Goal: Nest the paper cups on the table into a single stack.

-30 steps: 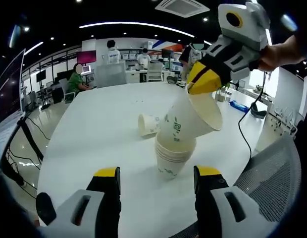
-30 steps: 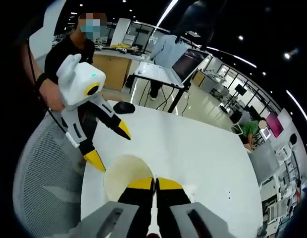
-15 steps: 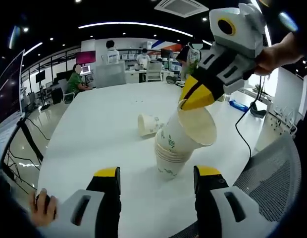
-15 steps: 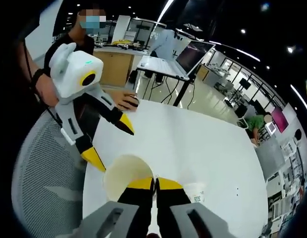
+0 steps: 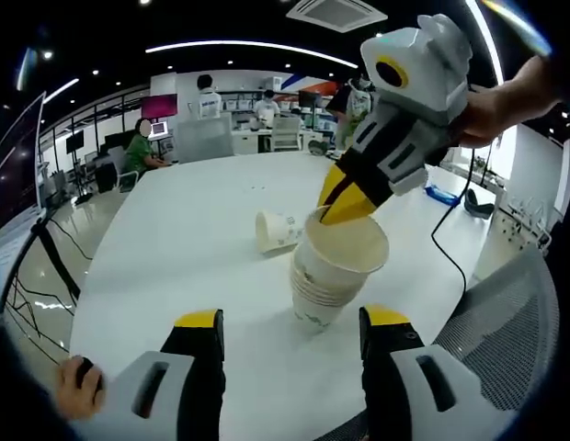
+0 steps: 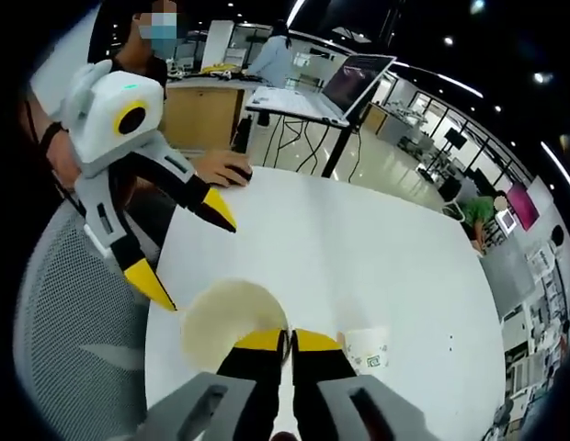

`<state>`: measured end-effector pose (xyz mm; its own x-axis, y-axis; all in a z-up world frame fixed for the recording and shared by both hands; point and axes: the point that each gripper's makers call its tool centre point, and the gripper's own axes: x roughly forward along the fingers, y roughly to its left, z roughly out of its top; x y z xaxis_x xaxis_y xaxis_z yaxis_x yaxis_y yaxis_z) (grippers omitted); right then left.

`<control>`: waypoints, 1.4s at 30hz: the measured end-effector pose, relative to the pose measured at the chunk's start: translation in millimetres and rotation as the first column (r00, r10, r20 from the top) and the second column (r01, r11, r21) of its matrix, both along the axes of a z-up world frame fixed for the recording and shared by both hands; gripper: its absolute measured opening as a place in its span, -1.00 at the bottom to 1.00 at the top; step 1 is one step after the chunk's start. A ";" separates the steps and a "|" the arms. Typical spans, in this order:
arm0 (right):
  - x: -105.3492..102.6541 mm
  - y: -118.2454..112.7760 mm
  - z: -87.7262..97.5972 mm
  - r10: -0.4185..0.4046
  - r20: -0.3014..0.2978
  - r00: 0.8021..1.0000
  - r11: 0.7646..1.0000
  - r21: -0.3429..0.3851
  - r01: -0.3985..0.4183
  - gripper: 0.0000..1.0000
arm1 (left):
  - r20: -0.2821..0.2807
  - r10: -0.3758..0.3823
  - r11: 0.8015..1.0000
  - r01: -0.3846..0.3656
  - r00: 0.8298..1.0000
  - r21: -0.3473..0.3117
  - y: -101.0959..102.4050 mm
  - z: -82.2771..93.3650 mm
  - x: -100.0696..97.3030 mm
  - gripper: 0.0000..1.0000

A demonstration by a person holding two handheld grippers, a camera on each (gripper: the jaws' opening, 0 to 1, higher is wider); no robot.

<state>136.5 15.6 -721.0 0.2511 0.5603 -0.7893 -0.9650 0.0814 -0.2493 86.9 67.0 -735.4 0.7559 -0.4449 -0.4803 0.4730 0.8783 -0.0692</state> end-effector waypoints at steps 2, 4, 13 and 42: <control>0.2 0.8 -1.6 -0.006 -0.002 1.000 1.000 -0.004 0.006 -1.00 | 0.000 0.000 1.000 0.000 1.000 -0.001 0.1 -0.2 0.2 0.16; 1.9 0.4 -4.6 -0.009 -0.005 1.000 1.000 -0.010 0.009 -1.00 | 0.000 0.001 1.000 -0.001 1.000 -0.001 0.3 0.0 0.3 0.16; 14.9 -3.8 -16.5 -0.035 -0.016 0.999 0.999 -0.027 0.035 -0.98 | -0.002 0.007 1.000 -0.007 1.000 -0.002 0.8 0.8 0.1 0.16; 10.1 -4.2 -28.8 -0.075 -0.065 0.995 0.997 -0.025 0.073 -0.85 | -0.009 0.004 1.000 -0.004 1.000 0.000 1.3 -2.8 1.0 0.15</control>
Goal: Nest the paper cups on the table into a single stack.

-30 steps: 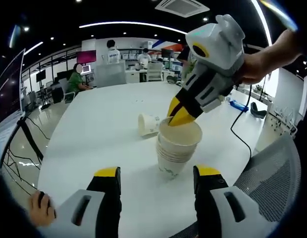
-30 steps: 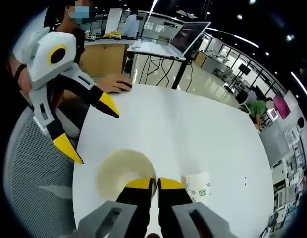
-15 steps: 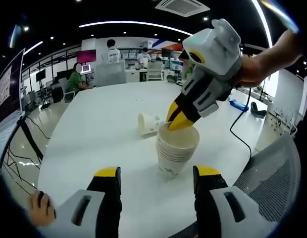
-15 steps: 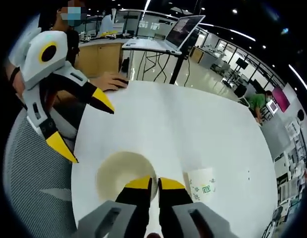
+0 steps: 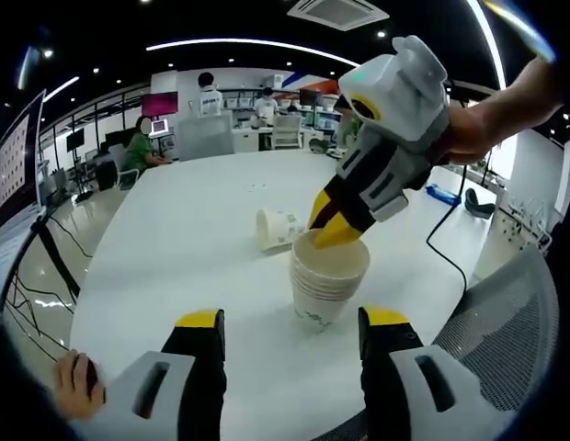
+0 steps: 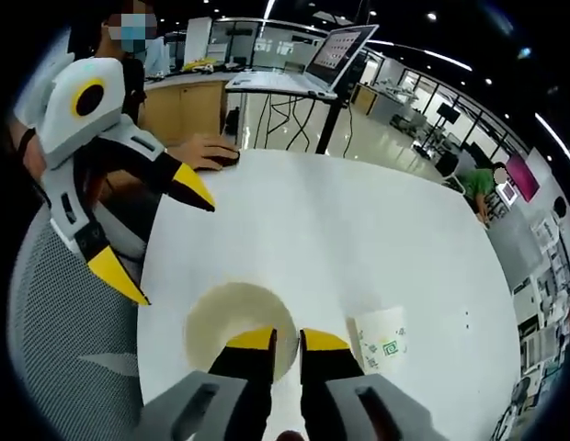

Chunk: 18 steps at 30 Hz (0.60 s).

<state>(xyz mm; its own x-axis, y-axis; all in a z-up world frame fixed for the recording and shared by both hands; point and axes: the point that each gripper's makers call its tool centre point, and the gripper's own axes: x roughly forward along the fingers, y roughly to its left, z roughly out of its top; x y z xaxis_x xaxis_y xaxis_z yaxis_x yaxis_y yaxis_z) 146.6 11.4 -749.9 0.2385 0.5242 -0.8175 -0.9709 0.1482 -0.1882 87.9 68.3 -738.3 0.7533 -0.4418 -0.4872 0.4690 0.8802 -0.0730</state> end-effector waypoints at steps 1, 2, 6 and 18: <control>1.3 0.0 0.0 -0.003 0.001 1.000 1.000 0.002 0.003 -0.84 | 0.000 -0.001 1.000 0.001 1.000 -0.001 -0.4 0.3 -0.1 0.15; 1.9 -0.3 0.4 -0.006 0.002 1.000 1.000 0.003 0.006 -0.84 | 0.000 -0.002 1.000 0.002 1.000 -0.001 -0.7 0.4 -0.4 0.15; 3.1 -2.8 1.5 -0.017 -0.003 1.000 1.000 0.009 0.017 -0.79 | 0.003 -0.003 1.000 0.003 1.000 -0.005 -1.5 1.9 -0.7 0.15; 7.9 -14.7 38.1 -0.143 0.013 0.990 0.977 0.161 0.140 -0.43 | 0.005 -0.010 1.000 0.010 1.000 -0.012 -2.0 1.3 -0.2 0.15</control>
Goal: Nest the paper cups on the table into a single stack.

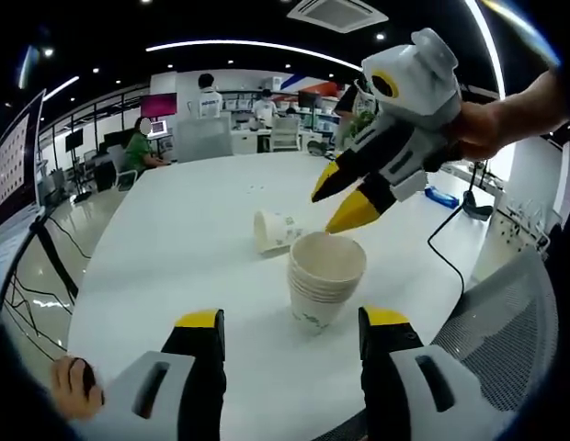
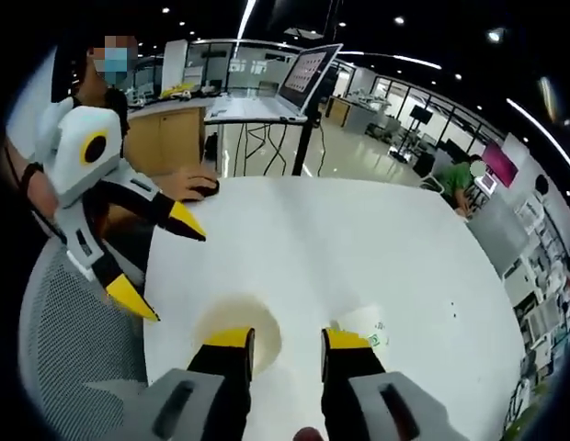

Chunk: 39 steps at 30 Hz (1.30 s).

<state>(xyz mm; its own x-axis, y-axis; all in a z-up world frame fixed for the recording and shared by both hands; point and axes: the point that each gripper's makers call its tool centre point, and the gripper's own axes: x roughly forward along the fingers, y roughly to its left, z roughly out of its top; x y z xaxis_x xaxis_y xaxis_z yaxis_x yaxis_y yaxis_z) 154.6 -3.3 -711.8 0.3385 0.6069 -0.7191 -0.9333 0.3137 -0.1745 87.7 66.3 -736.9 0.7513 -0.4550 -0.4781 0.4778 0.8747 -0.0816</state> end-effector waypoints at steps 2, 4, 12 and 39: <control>-0.8 -6.8 11.1 -0.045 0.001 0.999 0.998 0.043 0.045 -0.36 | 0.000 0.001 1.000 -0.001 1.000 -0.002 0.2 0.2 0.0 0.15; 0.0 -17.1 19.7 -0.082 0.014 0.996 0.994 0.072 0.081 -0.24 | 0.000 0.005 1.000 -0.005 1.000 -0.007 0.5 1.1 0.4 0.15; -3.7 -63.9 31.1 -0.272 -0.013 0.962 0.943 0.194 0.269 0.03 | -0.002 0.016 0.999 -0.016 1.000 -0.033 5.0 -1.3 3.8 0.15; -62.6 -128.8 2.4 -0.562 -0.222 0.797 0.703 0.378 0.602 0.19 | 0.011 0.057 0.987 -0.055 0.998 -0.148 26.9 34.4 32.0 0.12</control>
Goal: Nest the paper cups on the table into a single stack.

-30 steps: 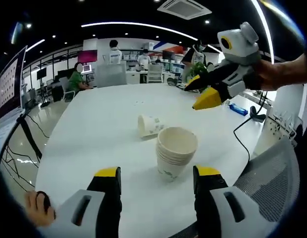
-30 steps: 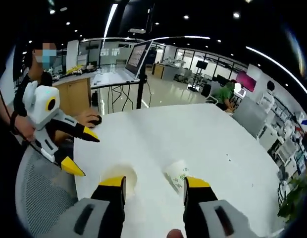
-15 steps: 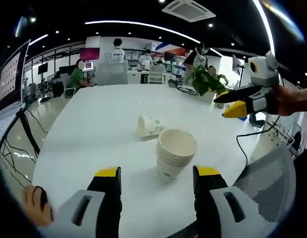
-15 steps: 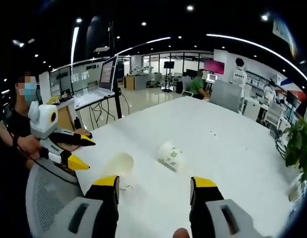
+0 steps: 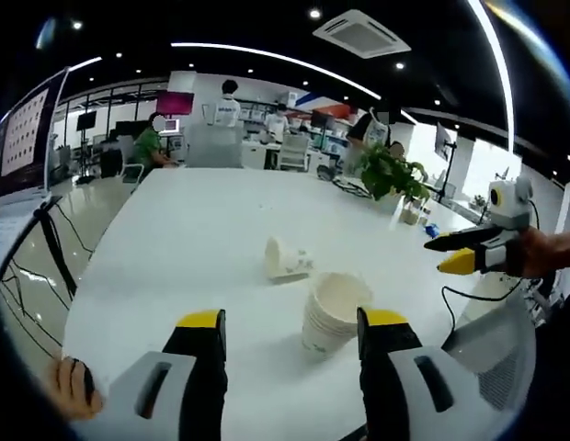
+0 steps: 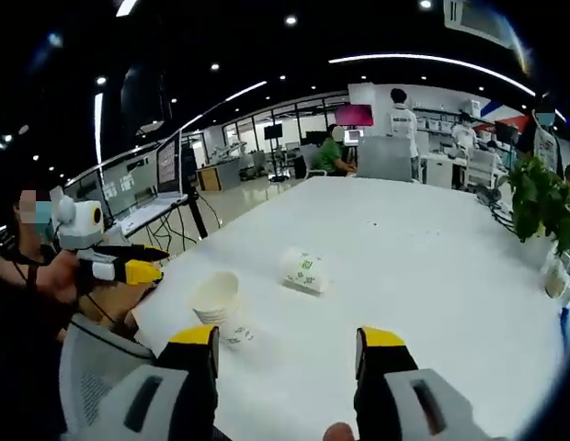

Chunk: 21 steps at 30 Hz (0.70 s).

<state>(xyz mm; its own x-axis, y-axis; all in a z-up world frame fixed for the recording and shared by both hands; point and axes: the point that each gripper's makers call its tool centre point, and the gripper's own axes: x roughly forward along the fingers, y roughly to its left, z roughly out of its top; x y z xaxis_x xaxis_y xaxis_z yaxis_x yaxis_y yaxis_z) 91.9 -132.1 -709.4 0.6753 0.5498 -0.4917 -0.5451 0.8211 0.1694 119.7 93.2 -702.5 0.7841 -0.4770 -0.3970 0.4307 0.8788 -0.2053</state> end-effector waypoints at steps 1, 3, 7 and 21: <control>-2.7 -2.3 -2.9 -0.007 -0.001 1.000 1.000 0.000 0.007 0.19 | 0.007 0.000 1.000 0.000 1.000 -0.003 1.9 5.2 7.3 0.12; -6.5 -2.1 -2.5 -0.013 -0.005 1.000 1.000 -0.006 0.013 0.20 | 0.010 0.001 1.000 0.000 1.000 -0.007 6.1 5.7 17.5 0.12; -14.7 -5.5 -2.8 -0.028 -0.005 1.000 1.000 -0.012 0.028 0.22 | 0.000 -0.021 0.999 0.021 1.000 -0.032 -1.4 11.2 44.9 0.12; -32.4 -14.6 -8.5 -0.062 -0.013 0.998 0.997 -0.041 0.062 0.22 | -0.119 -0.119 0.979 0.096 0.986 -0.180 -53.9 -19.9 109.0 0.08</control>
